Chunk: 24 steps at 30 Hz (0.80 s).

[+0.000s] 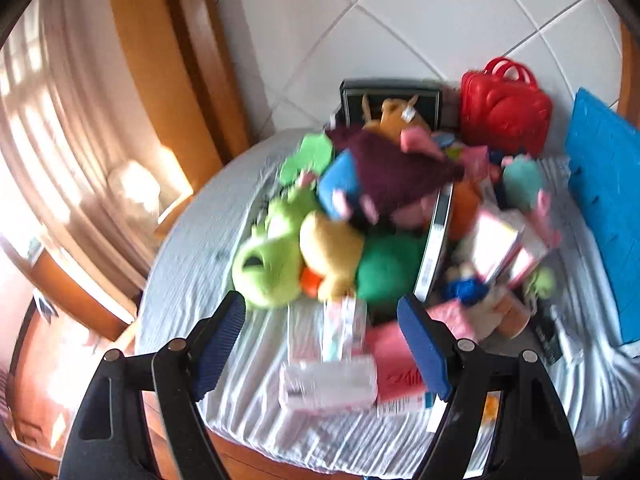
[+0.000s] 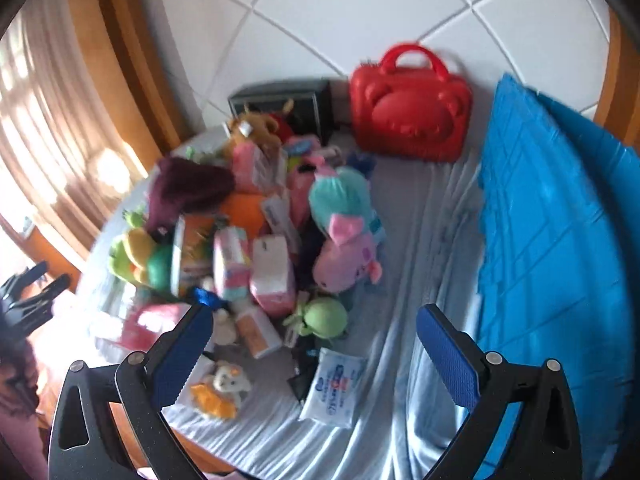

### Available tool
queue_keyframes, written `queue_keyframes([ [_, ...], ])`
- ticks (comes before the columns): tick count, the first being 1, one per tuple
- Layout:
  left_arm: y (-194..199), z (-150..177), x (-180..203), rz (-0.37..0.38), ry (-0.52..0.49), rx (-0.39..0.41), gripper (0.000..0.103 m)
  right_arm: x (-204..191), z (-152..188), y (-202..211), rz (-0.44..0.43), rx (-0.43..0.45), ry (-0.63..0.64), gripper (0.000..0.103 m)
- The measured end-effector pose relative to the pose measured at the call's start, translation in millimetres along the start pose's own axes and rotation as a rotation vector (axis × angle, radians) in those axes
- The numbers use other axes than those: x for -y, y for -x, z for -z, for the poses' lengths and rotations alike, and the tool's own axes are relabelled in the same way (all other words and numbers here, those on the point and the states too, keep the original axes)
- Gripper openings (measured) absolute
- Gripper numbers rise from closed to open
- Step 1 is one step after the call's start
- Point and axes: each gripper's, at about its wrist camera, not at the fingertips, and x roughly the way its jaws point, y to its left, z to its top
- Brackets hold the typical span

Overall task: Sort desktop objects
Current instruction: 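Grasp the white teddy bear in orange dress with left tool while right tool grasps green plush ball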

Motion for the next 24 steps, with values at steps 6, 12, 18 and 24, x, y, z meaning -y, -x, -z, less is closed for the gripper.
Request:
queue_keyframes([
  [6,-13.3,45.4,54.0,0.143,0.009,-0.024,0.078,17.6,36.8,-55.2,0.035,-0.076,-0.032,0.103],
  [12,-38.9,75.5,138.9,0.261,-0.028,-0.117,0.078,38.7,68.2,-74.2,-0.002,-0.105,-0.092,0.103],
  [18,-72.5,98.4,192.7,0.259,-0.079,-0.208,0.078,54.7,92.1,-80.9,0.028,-0.109,-0.054,0.103],
  [24,-107.9,114.2,211.8,0.243,-0.062,-0.3,0.07,65.1,111.5,-93.0,-0.008,-0.144,-0.074,0.103],
])
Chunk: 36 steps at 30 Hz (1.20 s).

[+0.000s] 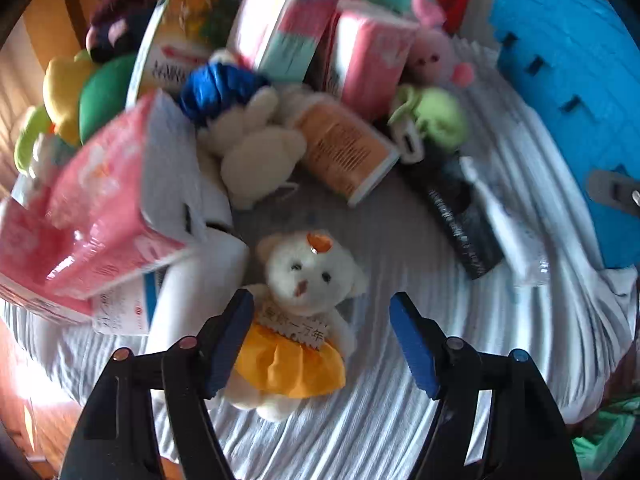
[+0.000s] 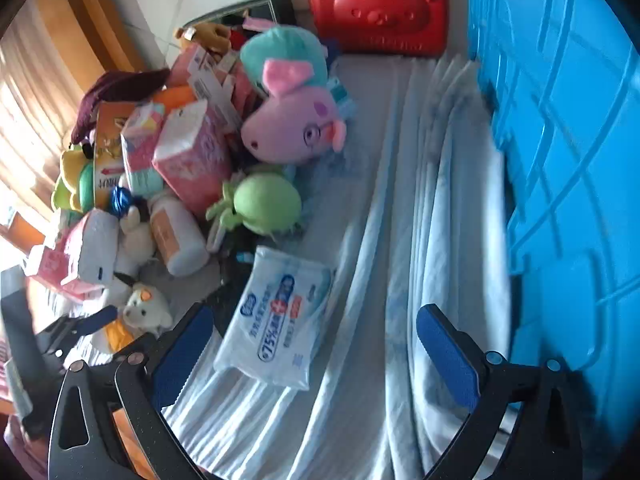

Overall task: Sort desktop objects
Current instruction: 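Grasp the white teddy bear in orange dress with left tool while right tool grasps green plush ball, then carry teddy bear and green plush ball over the crate and release both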

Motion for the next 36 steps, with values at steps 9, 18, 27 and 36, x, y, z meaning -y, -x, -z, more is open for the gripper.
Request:
queue_keyframes([
  [9,-3.4,-22.6,-10.1,-0.009,0.024,0.031,0.038,-7.8,-17.8,-24.4,-0.008,-0.003,0.002,0.103],
  [18,47.3,-63.5,-7.9,-0.033,0.021,0.208,0.038,-32.7,-69.1,-80.9,-0.047,-0.035,-0.02,0.095],
  [27,55.6,-92.3,-7.4,-0.027,0.017,0.225,0.038,-53.3,-89.3,-97.1,-0.027,-0.057,0.03,0.057],
  [36,125.9,-99.1,19.9,-0.011,-0.001,0.394,0.038,-81.3,-68.9,58.4,0.008,0.273,0.107,0.057],
])
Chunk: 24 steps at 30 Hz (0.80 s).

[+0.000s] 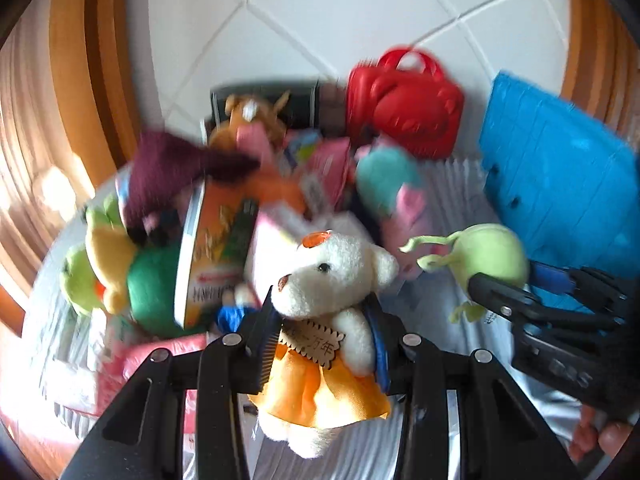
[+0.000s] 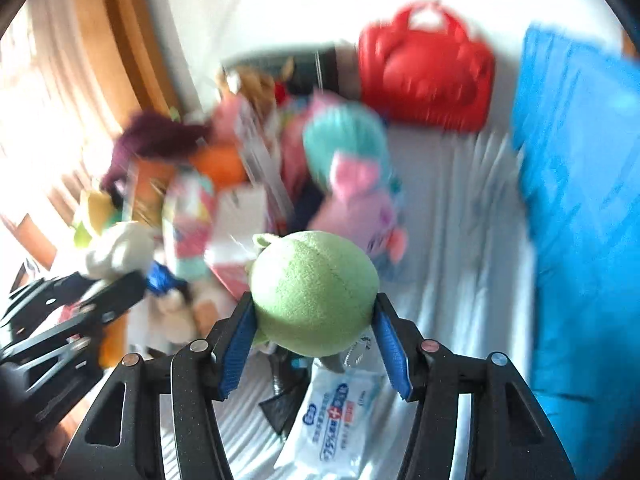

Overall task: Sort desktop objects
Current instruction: 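Carry teddy bear and green plush ball over the crate and release both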

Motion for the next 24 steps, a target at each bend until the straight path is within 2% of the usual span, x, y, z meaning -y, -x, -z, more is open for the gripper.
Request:
queue_keyframes([
  [7,59.5,-30.1,37.1,0.084,-0.069,0.158,0.038,10.3,-20.5,100.7,0.056,0.229,0.004,0.058],
  [14,97.2,-51.8,86.8,0.188,-0.142,0.264,0.038,40.9,-19.7,180.4,0.184,0.409,-0.058,0.058],
  [18,113.0,-62.5,120.2,0.261,-0.178,0.298,0.038,74.0,-10.6,217.5,0.297,0.47,-0.106,0.058],
  [24,138.5,-76.4,188.2,0.36,-0.227,0.338,0.038,137.0,10.5,249.3,0.456,0.491,-0.196,0.058],
])
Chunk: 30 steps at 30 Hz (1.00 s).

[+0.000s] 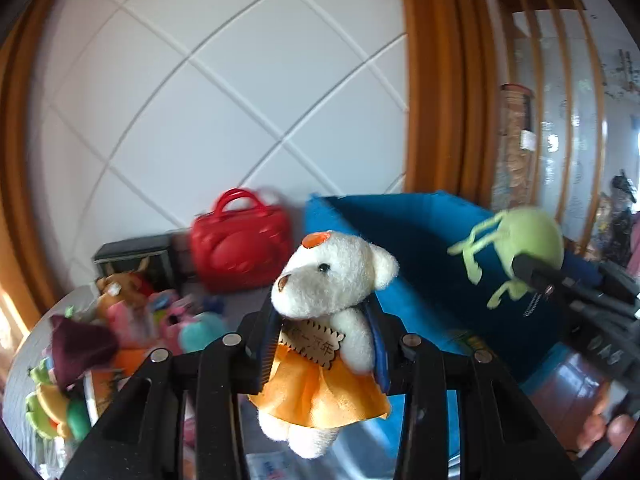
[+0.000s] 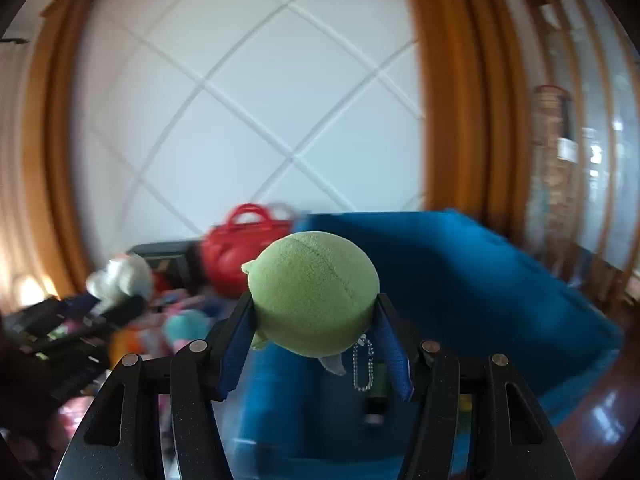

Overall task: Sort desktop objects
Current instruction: 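Carry teddy bear and green plush ball over the crate and release both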

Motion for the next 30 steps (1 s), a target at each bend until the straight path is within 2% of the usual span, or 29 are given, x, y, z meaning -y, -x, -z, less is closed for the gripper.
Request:
queue_keyframes([
  [7,-30.4,-20.5,87.1,0.081,-0.052,-0.016,0.038,80.6,4.4,-17.8,0.121,-0.033,-0.031,0.058],
  [12,-66.8,-16.5,130.7,0.083,-0.066,-0.081,0.038,124.5,16.4,-44.1,0.122,-0.073,-0.035,0.058],
  [19,-94.5,-13.4,162.1,0.041,-0.075,-0.144,0.038,167.5,20.5,-62.1,0.126,-0.091,-0.033,0.058],
  [26,-113.9,-17.8,177.5,0.01,-0.1,-0.188,0.038,182.8,16.5,-79.0,0.162,-0.112,-0.006,0.059],
  [30,-121.3,-21.5,182.8,0.028,-0.099,-0.235,0.038,186.5,10.1,-82.6,0.163,-0.112,0.009,0.059],
])
